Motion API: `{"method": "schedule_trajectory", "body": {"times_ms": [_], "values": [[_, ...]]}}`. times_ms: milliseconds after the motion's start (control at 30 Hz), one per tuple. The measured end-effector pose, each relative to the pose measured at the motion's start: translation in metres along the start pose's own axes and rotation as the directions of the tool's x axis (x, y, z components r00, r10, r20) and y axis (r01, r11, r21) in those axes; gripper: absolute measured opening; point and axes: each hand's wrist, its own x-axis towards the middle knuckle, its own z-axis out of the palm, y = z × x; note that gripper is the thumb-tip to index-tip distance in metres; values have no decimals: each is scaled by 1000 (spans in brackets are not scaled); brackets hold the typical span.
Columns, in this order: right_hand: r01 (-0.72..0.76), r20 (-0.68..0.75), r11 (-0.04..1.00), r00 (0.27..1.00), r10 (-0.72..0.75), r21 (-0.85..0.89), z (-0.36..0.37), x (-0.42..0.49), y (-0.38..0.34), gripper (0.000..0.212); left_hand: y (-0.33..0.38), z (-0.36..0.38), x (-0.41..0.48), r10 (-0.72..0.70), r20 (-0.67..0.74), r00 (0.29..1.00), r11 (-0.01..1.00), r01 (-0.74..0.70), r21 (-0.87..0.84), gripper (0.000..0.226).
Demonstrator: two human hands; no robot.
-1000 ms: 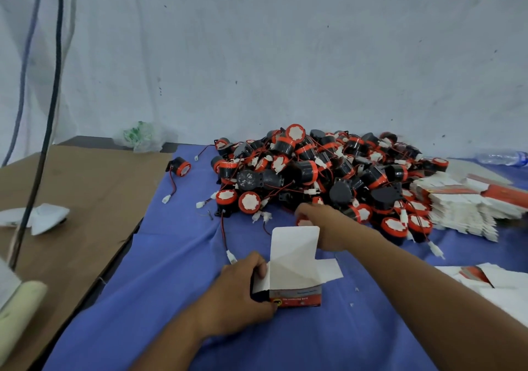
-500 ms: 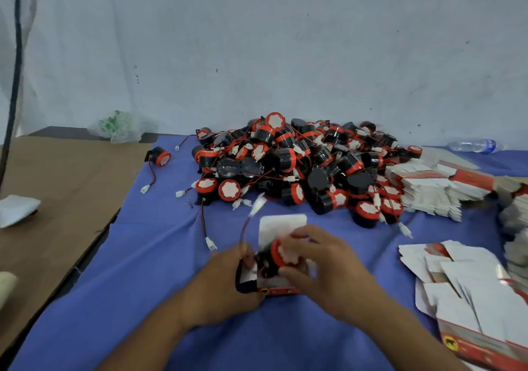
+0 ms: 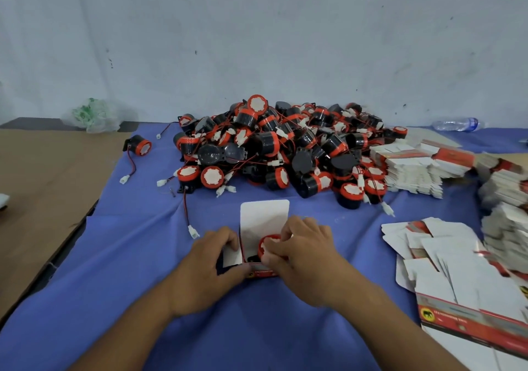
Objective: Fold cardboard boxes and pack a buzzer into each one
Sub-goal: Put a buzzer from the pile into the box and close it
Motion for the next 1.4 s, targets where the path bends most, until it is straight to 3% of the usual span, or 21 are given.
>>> {"method": "schedule_trajectory", "body": {"times_ms": [100, 200, 300, 400, 567, 700, 800, 867, 900, 1033, 1133, 1200, 1300, 1400], "values": [[12, 34, 1000, 999, -12, -16, -4, -3, 0, 30, 8, 0, 1, 27, -78, 997, 997, -33, -76, 22], [40, 46, 999, 998, -40, 1, -9, 0, 3, 31, 10, 8, 2, -53, -154, 987, 995, 39, -90, 6], [63, 56, 994, 996, -68, 90, -13, 3, 2, 30, 9, 14, 5, -250, -286, 925, 948, 174, -266, 25], [82, 69, 991, 994, -90, 110, -15, 3, 2, 31, 13, 14, 12, -404, -309, 861, 833, 207, -513, 25], [78, 62, 994, 995, -83, 78, -14, 3, -1, 35, 20, 11, 15, -429, -396, 812, 799, 137, -586, 30], [89, 34, 992, 995, -92, 93, -12, 2, 0, 35, 26, 10, 10, -350, -457, 818, 879, 117, -463, 31], [103, 3, 988, 995, -104, 115, -9, 4, 1, 33, 32, 11, 3, -82, -512, 855, 990, 10, -143, 18], [129, -21, 982, 992, -127, 141, -7, 5, 3, 31, 35, 13, 4, 100, -447, 889, 995, -94, 36, 5], [149, -35, 975, 989, -145, 166, -7, 6, 4, 30, 34, 15, 5, 158, -409, 899, 987, -128, 100, 14], [182, -80, 919, 983, -164, 350, -9, 8, 13, 19, 28, 17, 11, 104, -367, 924, 984, -40, 176, 30], [22, -80, 857, 997, 22, 514, -6, 12, 15, 21, 24, 22, 13, 95, -348, 933, 973, -13, 231, 20], [-67, -102, 804, 982, 157, 590, -1, 14, 14, 26, 22, 25, 14, 11, -350, 937, 980, 60, 190, 10], [-35, -255, 857, 948, 192, 515, 6, 15, 6, 23, 20, 24, 13, -69, -300, 951, 978, 124, 166, 19], [99, -402, 937, 914, 48, 336, 13, 14, -4, 19, 25, 21, 11, -38, -146, 989, 993, 54, 107, 27]]}}
